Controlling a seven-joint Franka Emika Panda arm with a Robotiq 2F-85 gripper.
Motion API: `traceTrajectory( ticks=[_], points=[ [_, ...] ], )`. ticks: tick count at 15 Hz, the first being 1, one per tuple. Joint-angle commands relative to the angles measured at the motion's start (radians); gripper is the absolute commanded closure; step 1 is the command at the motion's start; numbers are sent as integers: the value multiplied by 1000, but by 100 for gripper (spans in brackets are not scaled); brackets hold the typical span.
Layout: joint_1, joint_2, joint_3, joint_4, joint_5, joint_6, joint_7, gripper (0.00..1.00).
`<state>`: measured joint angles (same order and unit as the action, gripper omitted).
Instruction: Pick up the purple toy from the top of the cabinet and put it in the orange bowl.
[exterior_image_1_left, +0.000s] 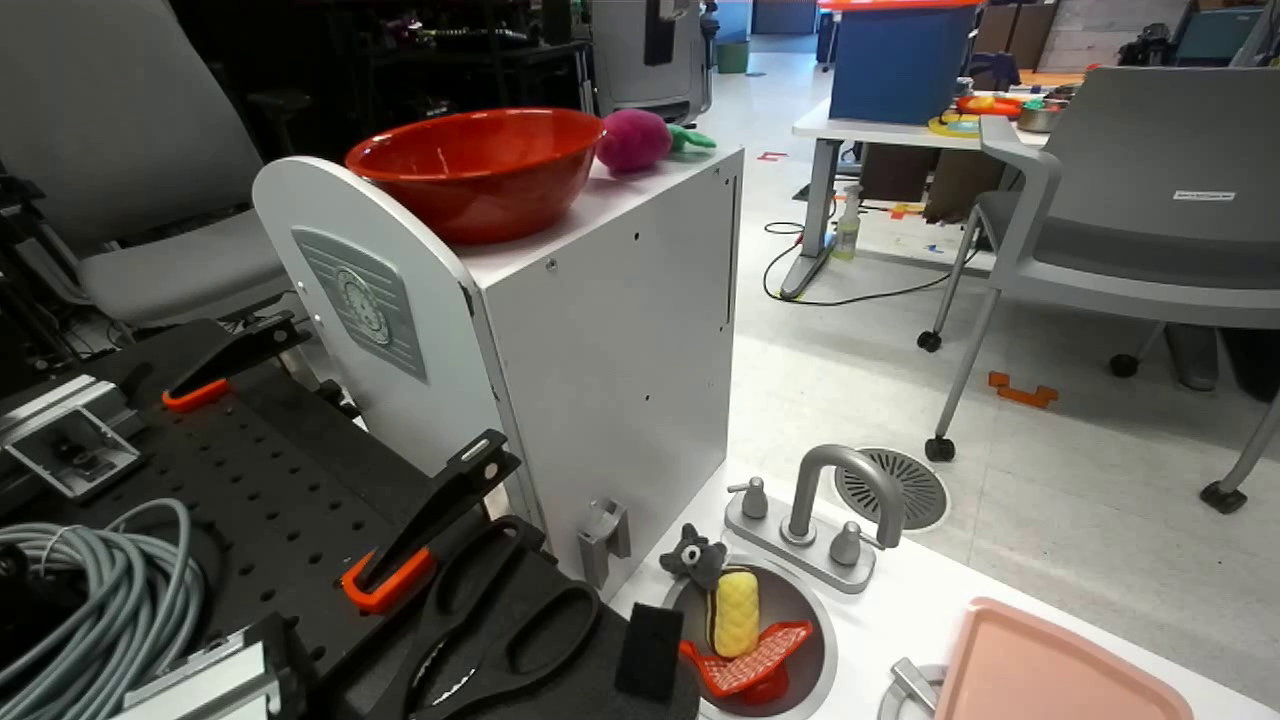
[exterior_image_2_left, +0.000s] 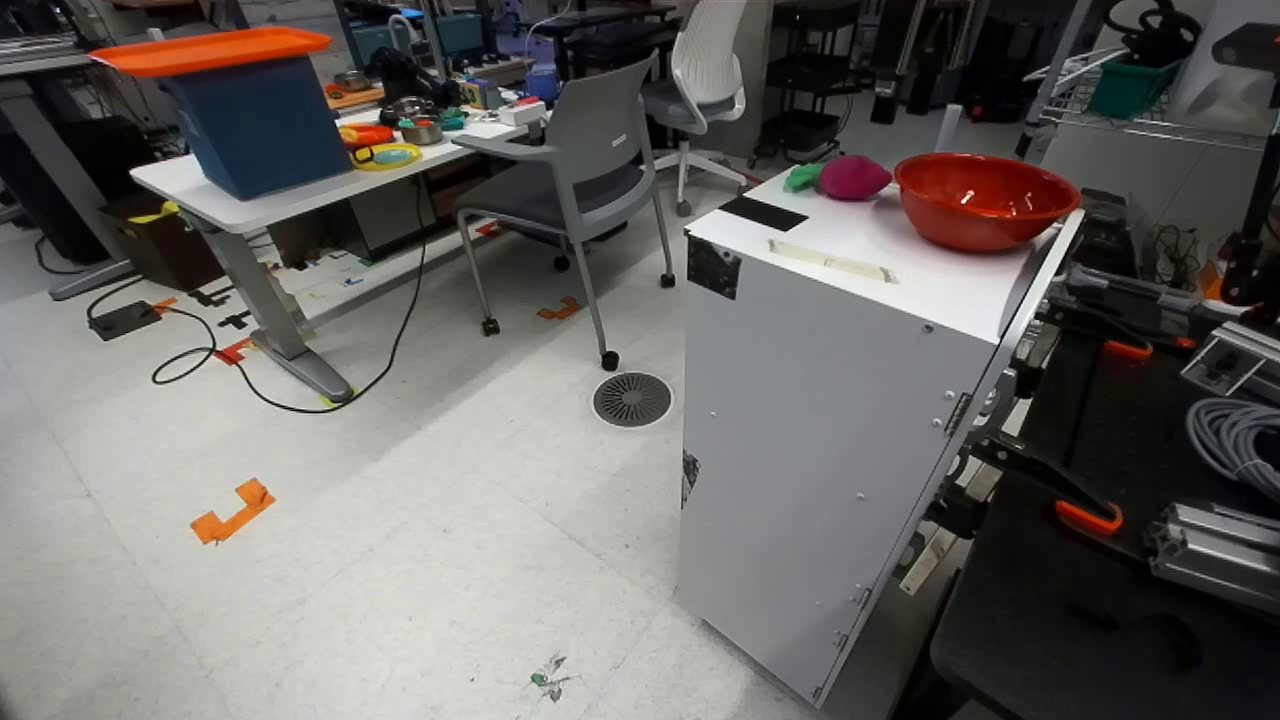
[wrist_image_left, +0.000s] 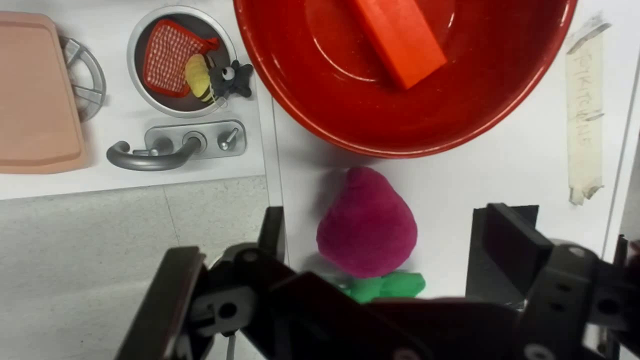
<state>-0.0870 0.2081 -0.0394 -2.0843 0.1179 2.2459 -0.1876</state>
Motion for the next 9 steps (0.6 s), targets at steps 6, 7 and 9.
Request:
traceTrajectory(
  ticks=[6, 7, 9],
  points=[
    [4, 37, -12, 118, -78, -159, 55, 0],
    [4, 44, -12, 131, -78, -171, 53, 0],
    [3, 57, -11, 154, -79, -191, 50, 0]
  ],
)
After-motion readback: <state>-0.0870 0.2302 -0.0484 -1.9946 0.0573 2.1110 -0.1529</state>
